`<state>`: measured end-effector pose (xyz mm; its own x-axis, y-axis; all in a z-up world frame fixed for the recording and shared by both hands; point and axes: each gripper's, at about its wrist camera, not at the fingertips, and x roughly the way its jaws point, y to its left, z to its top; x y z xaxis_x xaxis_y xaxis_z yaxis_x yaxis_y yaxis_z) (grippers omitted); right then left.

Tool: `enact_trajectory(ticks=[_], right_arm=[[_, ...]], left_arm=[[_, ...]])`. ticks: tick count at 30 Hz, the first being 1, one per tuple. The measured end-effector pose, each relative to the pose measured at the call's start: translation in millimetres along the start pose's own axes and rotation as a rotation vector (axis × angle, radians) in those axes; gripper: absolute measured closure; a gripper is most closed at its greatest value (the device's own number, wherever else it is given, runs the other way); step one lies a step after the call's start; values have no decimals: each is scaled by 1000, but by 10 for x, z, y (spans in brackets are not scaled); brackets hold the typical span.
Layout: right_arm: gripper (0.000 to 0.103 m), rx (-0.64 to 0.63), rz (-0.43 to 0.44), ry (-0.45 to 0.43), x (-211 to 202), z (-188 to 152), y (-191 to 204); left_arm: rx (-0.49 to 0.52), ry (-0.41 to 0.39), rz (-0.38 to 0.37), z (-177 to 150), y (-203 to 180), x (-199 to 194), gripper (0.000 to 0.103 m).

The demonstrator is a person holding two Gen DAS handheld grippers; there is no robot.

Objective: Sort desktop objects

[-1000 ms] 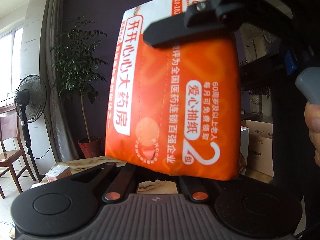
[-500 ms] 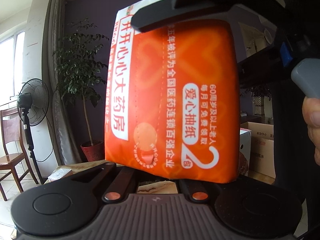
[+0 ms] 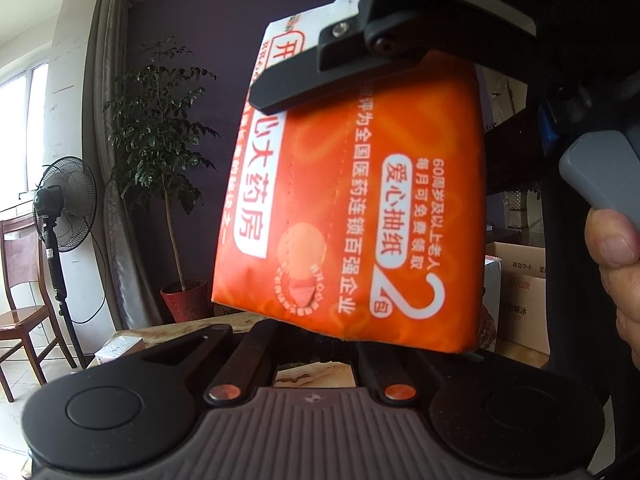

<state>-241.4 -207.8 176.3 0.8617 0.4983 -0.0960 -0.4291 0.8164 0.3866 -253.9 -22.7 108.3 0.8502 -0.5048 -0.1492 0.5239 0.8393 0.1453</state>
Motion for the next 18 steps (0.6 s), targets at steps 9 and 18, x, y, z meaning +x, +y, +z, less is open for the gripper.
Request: enact_trajectory(ticks=[9,18], right_arm=[[25,-21,-23,10,33,-11,43],[25,7,-117,-13,80,183,-26]], left_arm=[[-7,20,0,19,64,105,103],[-95,75,21,8,253,202,102]])
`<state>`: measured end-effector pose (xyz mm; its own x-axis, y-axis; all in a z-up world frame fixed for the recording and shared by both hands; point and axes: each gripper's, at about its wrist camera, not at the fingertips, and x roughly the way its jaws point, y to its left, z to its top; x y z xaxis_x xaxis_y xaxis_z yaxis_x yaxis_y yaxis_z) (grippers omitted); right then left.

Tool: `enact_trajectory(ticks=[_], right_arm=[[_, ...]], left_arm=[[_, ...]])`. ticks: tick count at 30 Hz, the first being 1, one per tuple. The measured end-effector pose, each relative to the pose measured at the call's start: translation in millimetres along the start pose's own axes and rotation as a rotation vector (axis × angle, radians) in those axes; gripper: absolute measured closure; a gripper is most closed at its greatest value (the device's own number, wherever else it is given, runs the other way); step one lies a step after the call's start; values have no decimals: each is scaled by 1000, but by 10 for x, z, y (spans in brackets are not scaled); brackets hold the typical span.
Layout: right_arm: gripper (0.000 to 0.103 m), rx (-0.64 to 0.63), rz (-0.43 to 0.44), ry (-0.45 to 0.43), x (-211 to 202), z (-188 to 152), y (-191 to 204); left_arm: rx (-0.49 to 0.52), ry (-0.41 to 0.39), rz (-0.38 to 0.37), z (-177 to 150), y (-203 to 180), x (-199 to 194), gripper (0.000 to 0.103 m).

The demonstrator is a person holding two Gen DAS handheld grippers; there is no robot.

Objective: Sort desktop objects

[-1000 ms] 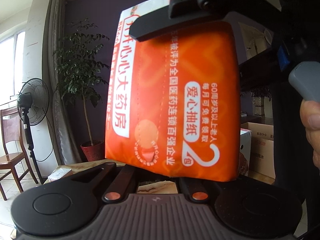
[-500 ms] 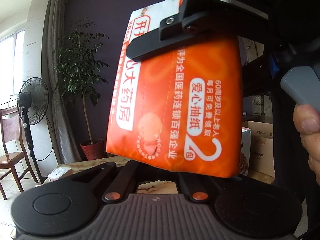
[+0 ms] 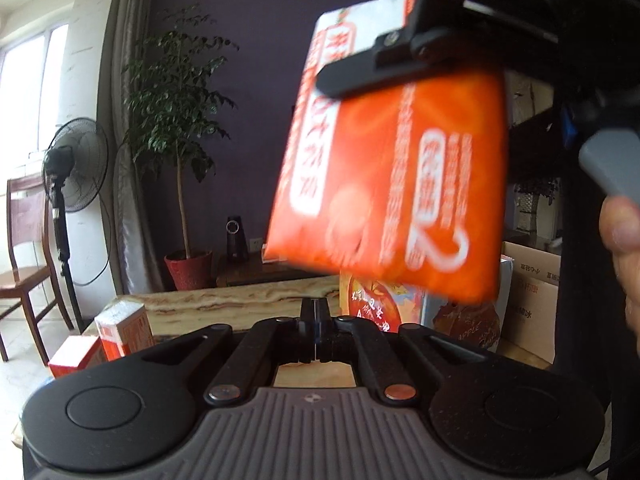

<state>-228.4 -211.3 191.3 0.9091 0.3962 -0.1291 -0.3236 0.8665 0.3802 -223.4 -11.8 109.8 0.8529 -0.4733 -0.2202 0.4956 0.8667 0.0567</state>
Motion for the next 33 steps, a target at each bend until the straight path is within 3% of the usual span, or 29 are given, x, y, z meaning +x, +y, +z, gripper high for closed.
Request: enact_trajectory(ticks=[10,15,23,33], right_arm=[[25,-50,-15,-171,-384,863,140],[25,-48,-27,-235,-618,1113,123],[25,17,-74,-213,-564,1227,-177],[25,33,-88,-128,-31,1439,-256]], left_arm=[[-45,52,34,-15,57,-6,101],[-52,55,45,-14,60,-25,100],[-49,60,59,-24,61,-20,98],[-56,73,64,-45,58,-29,97]])
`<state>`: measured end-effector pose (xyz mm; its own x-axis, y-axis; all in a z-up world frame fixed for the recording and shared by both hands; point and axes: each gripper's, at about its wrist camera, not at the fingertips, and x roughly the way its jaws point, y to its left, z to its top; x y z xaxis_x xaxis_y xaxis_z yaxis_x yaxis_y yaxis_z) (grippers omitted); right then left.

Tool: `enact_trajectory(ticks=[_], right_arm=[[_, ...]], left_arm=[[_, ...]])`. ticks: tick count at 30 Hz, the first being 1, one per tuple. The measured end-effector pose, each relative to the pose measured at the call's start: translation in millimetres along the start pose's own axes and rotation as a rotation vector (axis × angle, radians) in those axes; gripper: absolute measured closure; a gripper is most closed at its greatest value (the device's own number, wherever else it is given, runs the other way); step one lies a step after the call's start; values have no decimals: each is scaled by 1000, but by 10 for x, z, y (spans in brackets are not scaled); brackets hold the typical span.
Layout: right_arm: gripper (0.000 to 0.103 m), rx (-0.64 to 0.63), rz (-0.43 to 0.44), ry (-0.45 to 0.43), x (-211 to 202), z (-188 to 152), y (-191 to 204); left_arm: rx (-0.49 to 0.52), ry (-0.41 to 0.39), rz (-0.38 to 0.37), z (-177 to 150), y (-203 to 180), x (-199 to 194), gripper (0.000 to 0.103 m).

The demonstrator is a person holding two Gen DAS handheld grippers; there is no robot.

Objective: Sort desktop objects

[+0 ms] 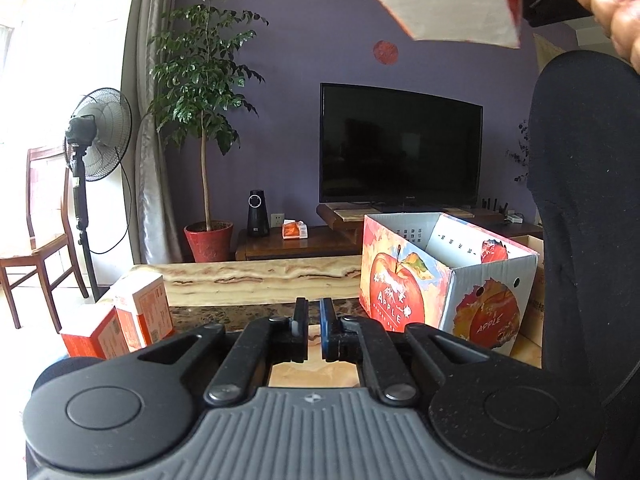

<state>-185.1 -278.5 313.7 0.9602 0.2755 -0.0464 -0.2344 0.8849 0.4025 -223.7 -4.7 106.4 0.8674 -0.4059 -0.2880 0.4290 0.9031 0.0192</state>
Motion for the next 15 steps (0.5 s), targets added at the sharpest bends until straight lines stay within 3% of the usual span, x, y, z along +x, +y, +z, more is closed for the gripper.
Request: enact_trajectory(ticks=[7,15], right_arm=[[25,-116,-16,120,518,-211,161],[25,-131,-40,230,992,-500,193]], left_arm=[[-24,-2,9,1,32,0,97],[-17,1,15,-13,19,10,96]])
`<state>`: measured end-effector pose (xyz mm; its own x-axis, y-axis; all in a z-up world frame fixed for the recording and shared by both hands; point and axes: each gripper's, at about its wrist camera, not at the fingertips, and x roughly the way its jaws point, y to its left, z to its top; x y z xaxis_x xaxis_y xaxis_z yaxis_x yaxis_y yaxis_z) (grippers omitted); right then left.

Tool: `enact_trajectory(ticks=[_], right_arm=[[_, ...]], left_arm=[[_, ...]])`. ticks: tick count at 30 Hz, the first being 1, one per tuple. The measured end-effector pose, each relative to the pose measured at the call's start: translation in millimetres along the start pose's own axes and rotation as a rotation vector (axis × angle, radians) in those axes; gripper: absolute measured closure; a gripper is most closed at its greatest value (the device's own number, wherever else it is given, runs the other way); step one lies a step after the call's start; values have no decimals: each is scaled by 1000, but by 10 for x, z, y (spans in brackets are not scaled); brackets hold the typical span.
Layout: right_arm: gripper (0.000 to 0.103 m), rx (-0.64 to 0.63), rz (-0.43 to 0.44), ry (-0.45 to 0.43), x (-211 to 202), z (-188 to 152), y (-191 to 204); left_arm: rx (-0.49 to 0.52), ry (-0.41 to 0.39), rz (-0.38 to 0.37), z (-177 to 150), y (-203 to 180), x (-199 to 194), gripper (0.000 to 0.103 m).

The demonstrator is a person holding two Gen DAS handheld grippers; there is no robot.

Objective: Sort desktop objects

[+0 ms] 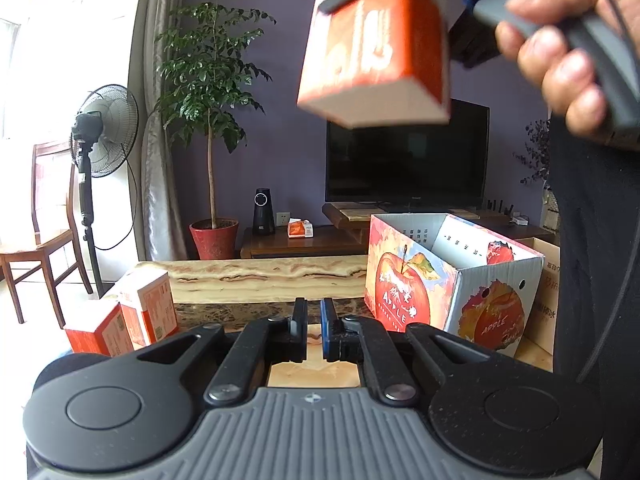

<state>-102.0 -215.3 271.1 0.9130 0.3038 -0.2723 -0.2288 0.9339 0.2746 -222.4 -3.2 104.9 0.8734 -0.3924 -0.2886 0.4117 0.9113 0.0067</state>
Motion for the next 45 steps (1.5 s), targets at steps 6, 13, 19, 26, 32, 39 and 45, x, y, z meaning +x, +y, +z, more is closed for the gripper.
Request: enact_trajectory(ticks=[6,13,19,26,32,39,45], right_arm=[[25,-23,-34,72,240,-141,62],[25,-23,-54,79,243,-188,56],[25,-24,-60,88,226,-255,58],[25,-11,-69,93,237,-305,37],[25,-3,-60,100,255,-358,36],[25,6,-60,100,241,-393,30],[25,8,-61,101,234,-431,24]], left_arm=[[3,5,1,-1,-4,14,96],[-2,8,4,-5,7,20,95],[3,16,8,-11,-2,37,91],[-11,24,11,-12,32,48,91],[-15,27,14,-13,35,52,89],[-14,29,14,-9,37,68,89],[-10,29,14,-6,36,73,89]])
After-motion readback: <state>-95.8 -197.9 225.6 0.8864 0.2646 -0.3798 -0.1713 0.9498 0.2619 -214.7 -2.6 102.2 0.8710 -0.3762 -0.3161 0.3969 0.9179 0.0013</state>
